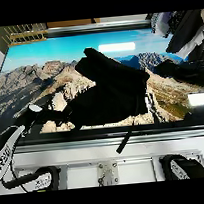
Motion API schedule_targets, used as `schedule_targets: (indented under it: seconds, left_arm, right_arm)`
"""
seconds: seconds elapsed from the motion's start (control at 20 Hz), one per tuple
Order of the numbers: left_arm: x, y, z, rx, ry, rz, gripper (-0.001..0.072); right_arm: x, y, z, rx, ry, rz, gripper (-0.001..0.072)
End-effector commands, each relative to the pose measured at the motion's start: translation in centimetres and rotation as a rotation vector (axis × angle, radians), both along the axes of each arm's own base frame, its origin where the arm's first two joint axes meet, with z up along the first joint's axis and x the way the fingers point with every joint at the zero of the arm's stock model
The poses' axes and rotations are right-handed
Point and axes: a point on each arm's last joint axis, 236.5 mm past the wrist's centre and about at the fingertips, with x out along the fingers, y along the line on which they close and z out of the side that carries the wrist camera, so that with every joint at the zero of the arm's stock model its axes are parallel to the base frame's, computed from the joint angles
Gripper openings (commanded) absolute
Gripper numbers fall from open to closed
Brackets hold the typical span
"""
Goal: Fold the clothes and pants, and hang the long-sleeved shirts on hangers.
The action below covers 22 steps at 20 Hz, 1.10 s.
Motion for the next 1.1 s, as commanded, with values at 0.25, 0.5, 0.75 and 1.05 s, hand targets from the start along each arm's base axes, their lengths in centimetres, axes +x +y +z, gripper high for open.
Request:
schedule_targets:
  seconds: [0.25,0.5,0.75,1.05]
  left_arm:
    - [0.0,-0.1,2.8,0.102,-0.133,-0.165,0.0008]
    - [-0.6,-1.5,3.0,0.102,-0.145,-0.212,0.0008]
    - [-1.0,-2.2,3.0,0.1,-0.146,-0.24,0.0008]
    - [-0.9,-1.6,3.1,0.097,-0.135,-0.223,0.0008]
  right_arm:
    - [-9.3,-5.4,-18.5,0.231,0.554,-0.347,0.0658]
    - [-9.2,-2.0,-24.9,0.51,0.514,-0.512,0.0719]
    - [-6.7,0.4,-26.6,0.49,0.448,-0.532,0.0717]
    - [-4.8,1.2,-27.5,0.448,0.384,-0.568,0.0712]
